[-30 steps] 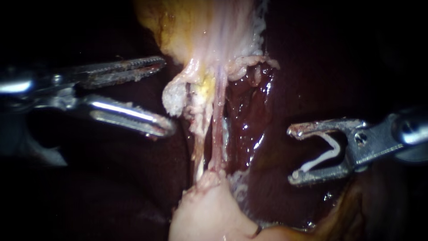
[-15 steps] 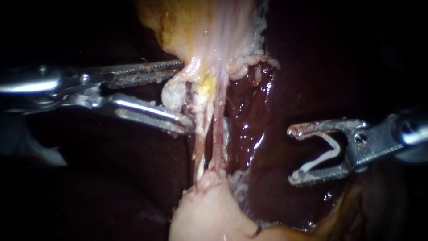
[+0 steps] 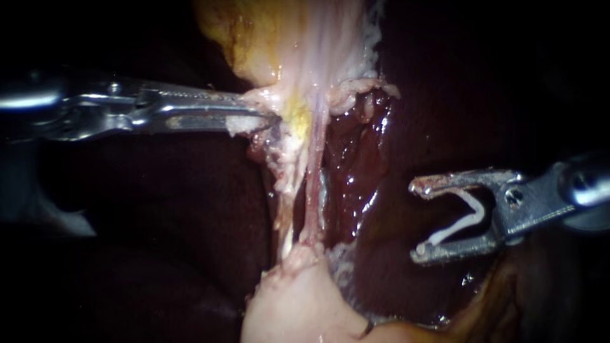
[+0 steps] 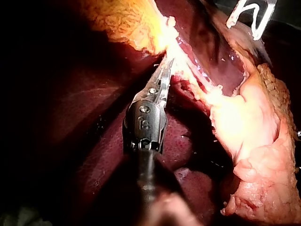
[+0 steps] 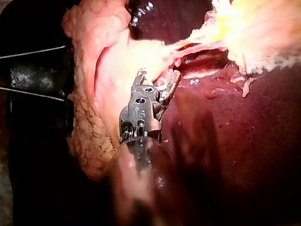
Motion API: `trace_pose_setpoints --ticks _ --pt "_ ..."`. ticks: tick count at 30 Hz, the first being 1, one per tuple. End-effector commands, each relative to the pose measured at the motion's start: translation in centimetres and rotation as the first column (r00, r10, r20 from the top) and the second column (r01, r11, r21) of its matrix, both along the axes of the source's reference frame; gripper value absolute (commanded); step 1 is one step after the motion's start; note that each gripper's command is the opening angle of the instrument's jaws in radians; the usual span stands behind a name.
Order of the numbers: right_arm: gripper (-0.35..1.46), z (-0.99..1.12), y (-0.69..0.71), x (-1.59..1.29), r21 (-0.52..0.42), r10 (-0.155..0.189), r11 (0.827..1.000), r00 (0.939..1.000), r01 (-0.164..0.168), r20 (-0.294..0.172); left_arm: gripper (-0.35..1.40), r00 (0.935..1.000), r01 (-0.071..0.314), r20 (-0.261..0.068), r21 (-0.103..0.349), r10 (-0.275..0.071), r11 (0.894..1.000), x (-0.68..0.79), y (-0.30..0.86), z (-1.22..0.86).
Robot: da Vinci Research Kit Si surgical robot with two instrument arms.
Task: Grabbing gallbladder
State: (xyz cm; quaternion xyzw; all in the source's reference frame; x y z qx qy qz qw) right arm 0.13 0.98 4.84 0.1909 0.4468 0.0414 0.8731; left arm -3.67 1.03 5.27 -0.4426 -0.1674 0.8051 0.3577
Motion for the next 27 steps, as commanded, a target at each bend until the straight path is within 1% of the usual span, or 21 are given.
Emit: trace_pose_setpoints --ticks 1,3,6,11,14,17,27 --pt "0.46 0.0 0.0 0.0 0.0 0.0 1.0 1.0 0.0 0.0 -0.35 1.0 0.001 0.003 0.008 -0.001 1.0 0.03 0.0 -0.04" --pt "0.46 0.0 0.0 0.0 0.0 0.0 1.0 1.0 0.0 0.0 -0.35 1.0 0.002 0.006 0.016 -0.002 1.0 0.08 0.01 -0.1" --pt "0.46 0.0 0.0 0.0 0.0 0.0 1.0 1.0 0.0 0.0 -0.35 0.9999 0.003 0.013 0.027 -0.004 1.0 0.19 0.06 -0.23" --pt "0.46 0.0 0.0 -0.01 0.0 0.0 1.0 1.0 0.0 0.0 -0.35 0.9997 0.025 -0.009 0.027 -0.024 0.999 0.51 0.28 -0.44" --pt "0.46 0.0 0.0 -0.01 0.0 0.0 1.0 1.0 0.0 0.0 -0.35 0.9993 0.035 -0.016 0.026 -0.035 0.999 0.65 0.36 -0.52" --pt "0.46 0.0 0.0 -0.01 0.0 0.0 1.0 1.0 0.0 0.0 -0.35 0.9991 0.04 -0.017 0.025 -0.039 0.999 0.69 0.37 -0.53" --pt "0.46 0.0 0.0 -0.01 0.0 0.0 1.0 1.0 0.0 0.0 -0.35 0.999 0.042 -0.019 0.024 -0.042 0.999 0.67 0.36 -0.52"
